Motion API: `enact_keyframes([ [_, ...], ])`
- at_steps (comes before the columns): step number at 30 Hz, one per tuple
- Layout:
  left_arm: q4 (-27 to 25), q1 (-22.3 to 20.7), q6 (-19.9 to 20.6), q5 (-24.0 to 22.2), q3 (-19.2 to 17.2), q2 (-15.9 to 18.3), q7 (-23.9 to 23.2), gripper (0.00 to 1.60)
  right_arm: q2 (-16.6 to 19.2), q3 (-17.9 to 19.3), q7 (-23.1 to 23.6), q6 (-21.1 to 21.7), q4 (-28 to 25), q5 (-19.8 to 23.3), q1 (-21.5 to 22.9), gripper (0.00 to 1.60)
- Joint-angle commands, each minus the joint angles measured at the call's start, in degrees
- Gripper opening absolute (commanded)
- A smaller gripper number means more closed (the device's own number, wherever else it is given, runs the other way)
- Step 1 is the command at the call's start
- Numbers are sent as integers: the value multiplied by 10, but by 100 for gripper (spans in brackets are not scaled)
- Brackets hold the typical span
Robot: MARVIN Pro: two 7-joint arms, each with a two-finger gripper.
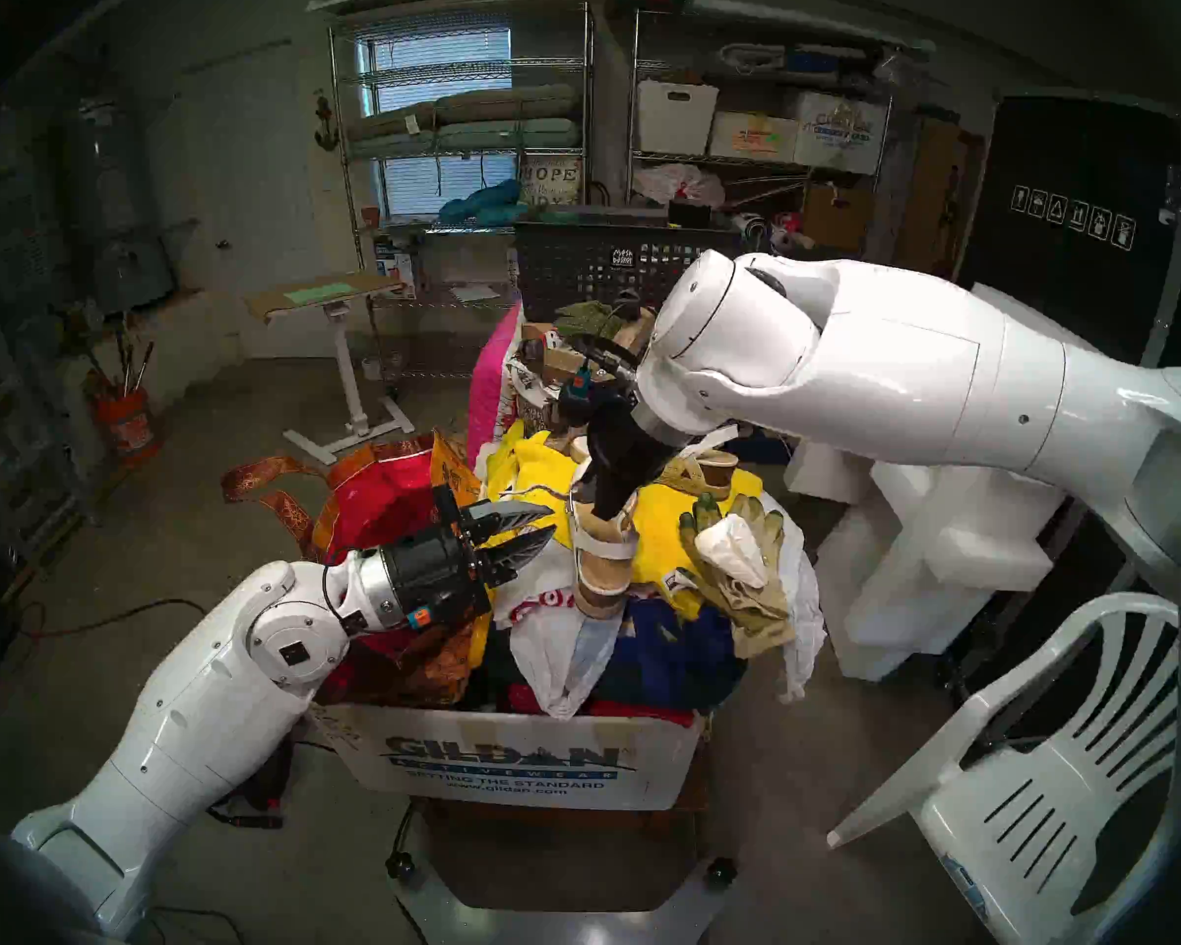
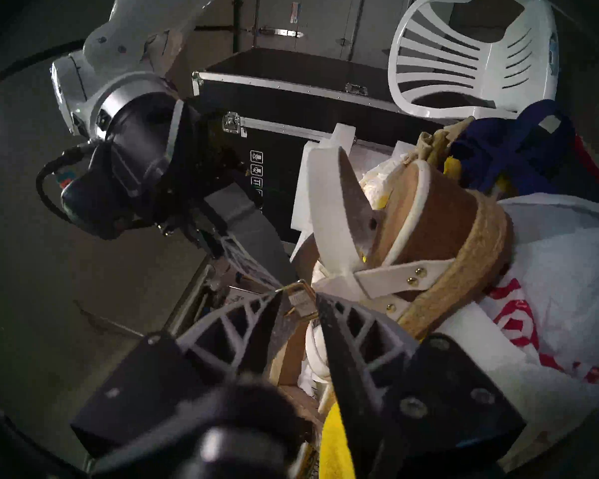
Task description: Unbuckle a shoe
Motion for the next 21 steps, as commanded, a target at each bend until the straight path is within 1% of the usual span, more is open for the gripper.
enact_keyframes([
  [1, -41, 5, 64, -76, 1, -9, -57, 79, 4, 7, 2, -7, -3, -2, 9, 0],
  [2, -41, 5, 64, -76, 1, -9, -57, 79, 4, 7, 2, -7, -3, -2, 9, 0],
  [4, -53, 6, 84, -96, 2, -9, -79, 82, 5, 7, 3, -8, -2, -2, 9, 0],
  [5, -58, 6, 92, -104, 2, -10, -86, 88, 5, 7, 3, -8, -2, -2, 9, 0],
  [6, -67, 5, 112, -124, 3, -13, -105, 104, 6, 6, 4, -10, -3, -3, 8, 0],
  [7, -72, 4, 120, -131, 2, -17, -109, 104, 6, 6, 4, -11, -3, -3, 8, 0],
  [8, -76, 3, 129, -137, 1, -17, -117, 97, 6, 6, 5, -11, -3, -3, 8, 0],
  [9, -76, 3, 129, -137, 1, -17, -117, 97, 6, 6, 5, -11, -3, -3, 8, 0],
  [10, -85, 2, 151, -152, -1, -16, -136, 97, 7, 6, 5, -13, -4, -3, 8, 0],
  [13, -91, 0, 171, -164, -3, -16, -153, 97, 9, 6, 6, -13, -7, -3, 8, 0],
  [21, -94, -1, 182, -169, -6, -18, -165, 97, 14, 7, 6, -13, -12, -4, 8, 0],
])
